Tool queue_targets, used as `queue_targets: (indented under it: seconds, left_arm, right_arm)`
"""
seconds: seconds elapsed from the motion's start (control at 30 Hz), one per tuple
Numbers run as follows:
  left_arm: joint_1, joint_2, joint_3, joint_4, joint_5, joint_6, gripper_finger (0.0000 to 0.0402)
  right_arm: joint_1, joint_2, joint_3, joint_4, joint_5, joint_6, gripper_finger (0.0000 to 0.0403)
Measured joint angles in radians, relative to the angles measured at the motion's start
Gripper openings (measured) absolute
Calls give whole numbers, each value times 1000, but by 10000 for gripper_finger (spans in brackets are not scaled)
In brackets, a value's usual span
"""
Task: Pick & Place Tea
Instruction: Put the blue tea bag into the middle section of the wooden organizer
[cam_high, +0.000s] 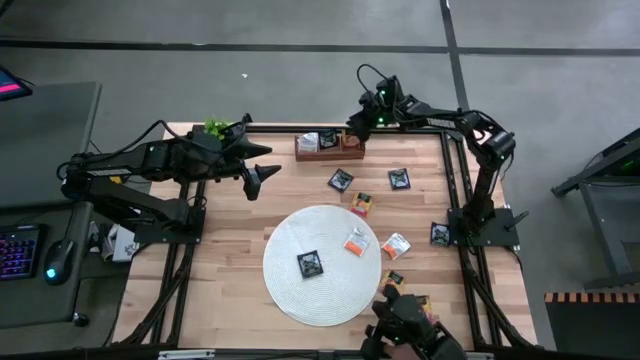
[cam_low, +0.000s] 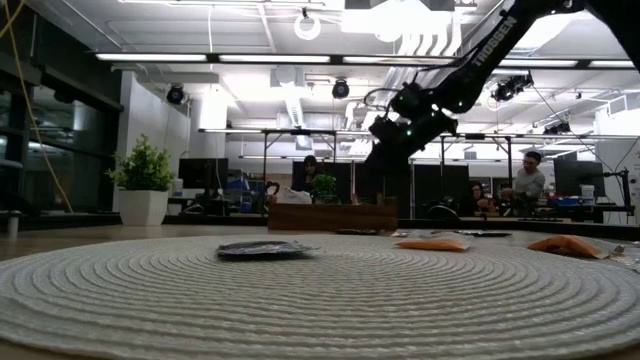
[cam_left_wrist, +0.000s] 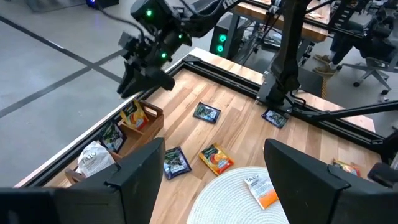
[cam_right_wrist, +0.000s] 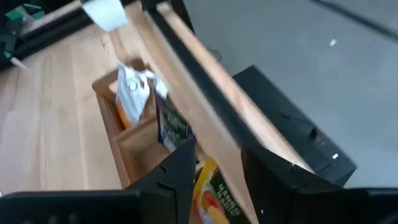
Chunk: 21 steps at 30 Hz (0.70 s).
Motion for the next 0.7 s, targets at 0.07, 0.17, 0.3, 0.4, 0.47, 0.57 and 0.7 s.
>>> queue_targets:
  seconds: [0.07,0.17,0.3,0.4,0.47,0.57,0.7]
  left_arm:
    - [0,0,0,0,0,0,271]
    - [0,0,0,0,0,0,271]
    - [0,-7,0,-9,1,0,271]
    - [0,-10,0,-13,1,0,271]
    - [0,-11,0,-24,3,0,271]
    - [0,-26,0,-39,-1,1,271]
    - [0,-86,0,-81,-19,2,271]
  right_arm:
    - [-3,-32,0,-9,19,-2,126]
    - [-8,-92,0,-27,24,4,126]
    - [-7,-180,0,-115,25,21,126]
    - [6,-243,1,-203,24,22,126]
    - [15,-285,1,-281,24,22,126]
    - [30,-343,1,-375,24,21,126]
    - [53,-415,1,-460,24,6,126]
